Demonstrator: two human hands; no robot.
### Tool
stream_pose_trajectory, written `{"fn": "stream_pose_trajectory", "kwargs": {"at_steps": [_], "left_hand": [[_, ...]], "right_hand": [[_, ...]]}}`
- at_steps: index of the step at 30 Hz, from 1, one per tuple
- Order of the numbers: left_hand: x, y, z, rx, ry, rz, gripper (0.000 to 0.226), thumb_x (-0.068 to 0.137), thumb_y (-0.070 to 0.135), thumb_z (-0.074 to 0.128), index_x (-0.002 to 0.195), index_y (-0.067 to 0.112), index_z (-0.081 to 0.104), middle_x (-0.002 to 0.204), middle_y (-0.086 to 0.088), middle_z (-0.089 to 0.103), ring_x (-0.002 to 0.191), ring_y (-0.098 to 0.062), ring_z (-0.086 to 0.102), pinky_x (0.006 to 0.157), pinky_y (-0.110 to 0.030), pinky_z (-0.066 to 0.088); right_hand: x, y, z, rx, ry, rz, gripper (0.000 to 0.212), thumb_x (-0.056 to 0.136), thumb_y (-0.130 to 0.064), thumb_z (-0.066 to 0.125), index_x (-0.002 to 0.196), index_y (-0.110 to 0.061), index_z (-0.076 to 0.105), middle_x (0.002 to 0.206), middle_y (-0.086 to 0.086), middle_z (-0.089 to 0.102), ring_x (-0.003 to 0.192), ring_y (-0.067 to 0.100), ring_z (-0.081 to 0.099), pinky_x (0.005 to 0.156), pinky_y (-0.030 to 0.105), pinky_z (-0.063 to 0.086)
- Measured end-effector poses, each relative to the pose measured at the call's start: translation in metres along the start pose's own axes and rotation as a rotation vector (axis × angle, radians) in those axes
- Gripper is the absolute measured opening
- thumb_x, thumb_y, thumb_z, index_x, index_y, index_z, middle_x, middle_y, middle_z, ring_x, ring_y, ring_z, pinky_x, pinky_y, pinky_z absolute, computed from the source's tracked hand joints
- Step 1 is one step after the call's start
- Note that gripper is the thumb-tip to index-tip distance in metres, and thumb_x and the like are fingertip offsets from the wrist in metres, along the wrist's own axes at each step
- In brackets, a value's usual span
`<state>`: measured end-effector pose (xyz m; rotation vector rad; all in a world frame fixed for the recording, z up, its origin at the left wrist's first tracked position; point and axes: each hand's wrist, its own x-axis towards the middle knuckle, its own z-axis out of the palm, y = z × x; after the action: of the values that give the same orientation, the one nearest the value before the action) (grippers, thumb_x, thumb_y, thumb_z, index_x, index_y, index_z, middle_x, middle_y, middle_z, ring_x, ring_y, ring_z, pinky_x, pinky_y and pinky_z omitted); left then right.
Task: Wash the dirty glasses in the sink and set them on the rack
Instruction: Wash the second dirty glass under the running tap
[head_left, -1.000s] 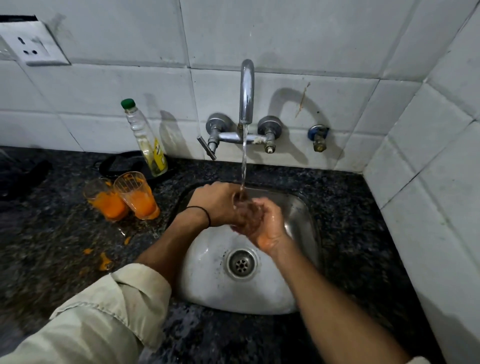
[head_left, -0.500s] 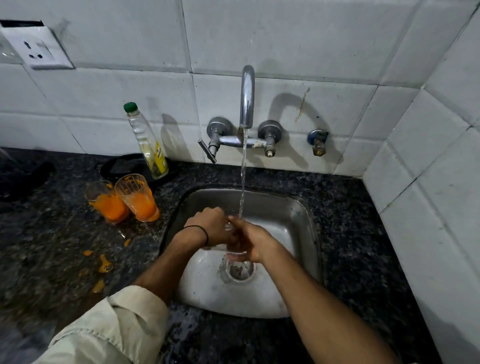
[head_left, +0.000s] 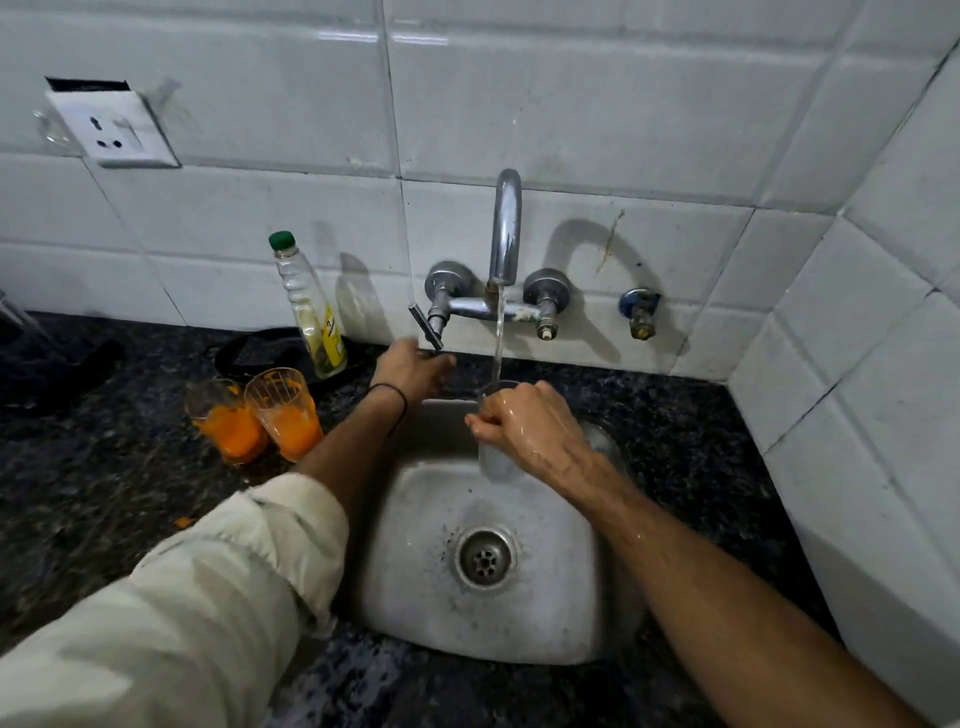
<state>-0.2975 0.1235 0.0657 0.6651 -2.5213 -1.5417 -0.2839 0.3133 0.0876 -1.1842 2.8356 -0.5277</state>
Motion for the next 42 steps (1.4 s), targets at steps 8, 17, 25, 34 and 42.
{"fn": "stream_pose_trajectory", "kwargs": {"at_steps": [8, 17, 25, 34, 42], "left_hand": [[0.019, 0.018, 0.012, 0.361, 0.316, 0.102, 0.023, 0.093, 0.023, 0.059, 0.100, 0.004, 0.071, 0.095, -0.020, 0.071, 0.089, -0.037, 0.066, 0.074, -0.039, 0.050], [-0.004, -0.002, 0.010, 0.208, 0.093, 0.025, 0.030, 0.092, 0.034, 0.062, 0.103, 0.007, 0.070, 0.098, -0.016, 0.071, 0.094, -0.035, 0.067, 0.085, -0.041, 0.054], [-0.127, -0.048, 0.028, -0.478, -0.193, 0.100, 0.057, 0.073, 0.013, 0.085, 0.125, 0.019, 0.061, 0.115, -0.005, 0.071, 0.108, -0.019, 0.068, 0.089, -0.032, 0.056], [-0.142, -0.067, 0.040, -0.255, -0.102, 0.185, 0.066, 0.067, 0.029, 0.087, 0.128, 0.020, 0.062, 0.118, 0.003, 0.071, 0.115, -0.013, 0.064, 0.102, -0.048, 0.050], [-0.158, -0.059, 0.037, -0.127, -0.104, 0.266, 0.050, 0.071, 0.022, 0.087, 0.112, 0.040, 0.065, 0.108, 0.019, 0.071, 0.106, 0.000, 0.064, 0.090, -0.032, 0.054]], "right_hand": [[0.006, 0.003, -0.012, -0.017, 0.109, -0.094, 0.043, 0.098, -0.043, 0.056, 0.061, -0.022, 0.048, 0.052, -0.007, 0.041, 0.059, 0.016, 0.050, 0.067, 0.029, 0.033], [-0.002, 0.008, 0.020, 0.924, 0.227, 0.306, 0.037, 0.096, -0.026, 0.064, 0.063, -0.010, 0.063, 0.056, 0.004, 0.065, 0.045, 0.020, 0.062, 0.050, 0.028, 0.051], [-0.024, -0.003, 0.081, 1.769, 0.211, 0.999, 0.023, 0.095, -0.027, 0.059, 0.078, -0.012, 0.061, 0.065, 0.006, 0.061, 0.057, 0.019, 0.060, 0.052, 0.028, 0.054], [-0.056, -0.023, 0.112, 1.831, 0.117, 1.163, 0.023, 0.097, -0.011, 0.042, 0.087, -0.006, 0.062, 0.055, 0.007, 0.057, 0.058, 0.020, 0.054, 0.057, 0.032, 0.058], [-0.092, -0.012, 0.104, 0.949, -0.027, 0.577, 0.042, 0.086, -0.001, 0.052, 0.115, -0.031, 0.055, 0.117, -0.003, 0.063, 0.100, 0.012, 0.061, 0.084, 0.034, 0.053]]}}
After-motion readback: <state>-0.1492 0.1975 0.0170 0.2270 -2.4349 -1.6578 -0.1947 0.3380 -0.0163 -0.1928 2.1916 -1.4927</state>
